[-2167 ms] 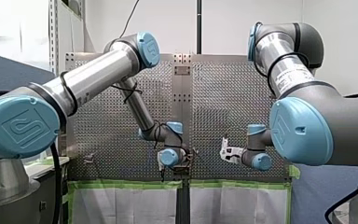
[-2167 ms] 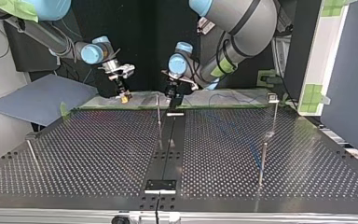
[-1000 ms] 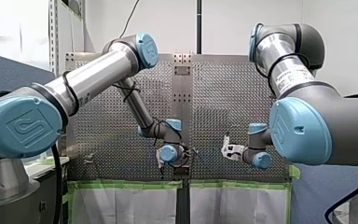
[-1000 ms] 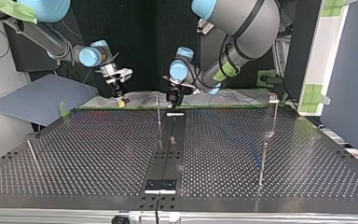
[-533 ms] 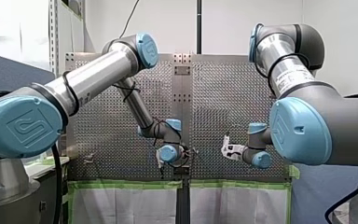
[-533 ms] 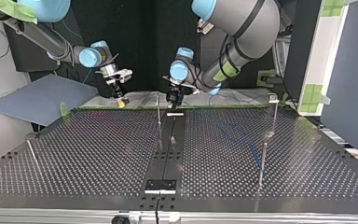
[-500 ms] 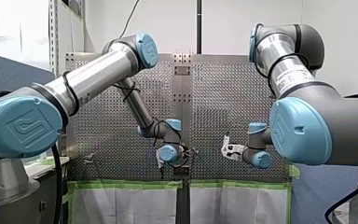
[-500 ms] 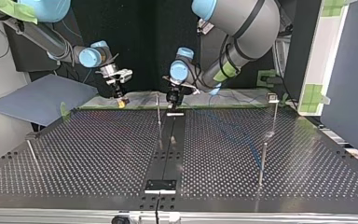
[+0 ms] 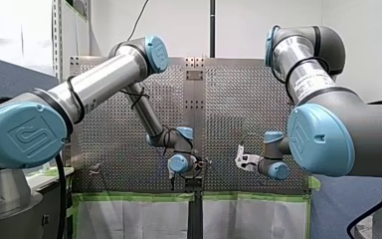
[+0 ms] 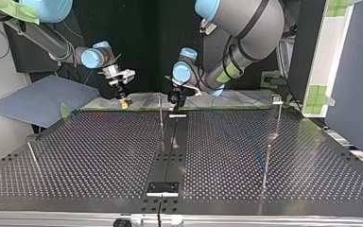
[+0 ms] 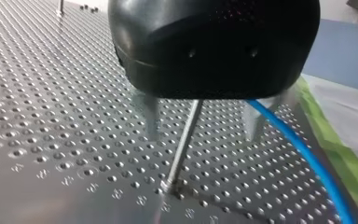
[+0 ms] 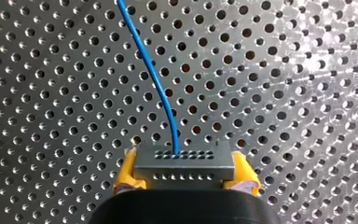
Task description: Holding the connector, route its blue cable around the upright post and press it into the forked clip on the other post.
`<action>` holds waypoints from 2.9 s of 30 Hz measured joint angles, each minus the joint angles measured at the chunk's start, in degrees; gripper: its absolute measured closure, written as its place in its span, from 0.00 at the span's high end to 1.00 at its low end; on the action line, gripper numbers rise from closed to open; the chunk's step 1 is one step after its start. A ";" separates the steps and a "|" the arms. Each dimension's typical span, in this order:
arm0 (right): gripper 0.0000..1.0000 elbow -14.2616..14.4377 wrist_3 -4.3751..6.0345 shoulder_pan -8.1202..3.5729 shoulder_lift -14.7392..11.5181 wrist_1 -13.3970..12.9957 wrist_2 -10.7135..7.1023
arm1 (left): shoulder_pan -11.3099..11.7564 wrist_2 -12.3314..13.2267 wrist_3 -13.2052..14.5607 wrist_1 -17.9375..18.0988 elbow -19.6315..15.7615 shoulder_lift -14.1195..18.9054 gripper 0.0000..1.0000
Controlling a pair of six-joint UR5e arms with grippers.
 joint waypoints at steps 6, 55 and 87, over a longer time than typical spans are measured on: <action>0.00 0.00 0.01 0.02 0.05 0.41 0.00 | -0.12 -1.05 0.57 -2.52 0.00 0.02 1.00; 0.00 -0.31 -0.09 0.71 0.10 2.60 -0.09 | -3.93 0.92 2.47 -0.73 -6.69 3.93 1.00; 0.00 -0.42 -0.13 0.55 0.10 3.64 0.16 | -5.27 0.42 4.51 -0.30 -8.45 5.53 1.00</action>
